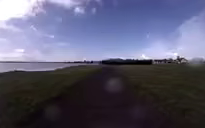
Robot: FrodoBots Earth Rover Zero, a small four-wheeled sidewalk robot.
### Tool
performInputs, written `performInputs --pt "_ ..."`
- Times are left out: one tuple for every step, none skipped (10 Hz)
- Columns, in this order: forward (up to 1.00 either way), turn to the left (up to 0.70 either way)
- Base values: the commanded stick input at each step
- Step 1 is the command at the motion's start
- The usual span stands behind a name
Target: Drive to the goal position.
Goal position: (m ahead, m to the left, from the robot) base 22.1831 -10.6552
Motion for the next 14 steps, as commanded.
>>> performInputs --pt "0.7 0.0" --pt "0.7 0.0" --pt "0.7 0.0" --pt "0.7 0.0" --pt "0.7 0.0" --pt "0.7 0.0" --pt "0.7 0.0" --pt "0.7 0.0" --pt "0.7 0.0" --pt "0.7 0.0" --pt "0.7 0.0" --pt "0.7 0.0" --pt "0.7 0.0" --pt "0.7 0.0"
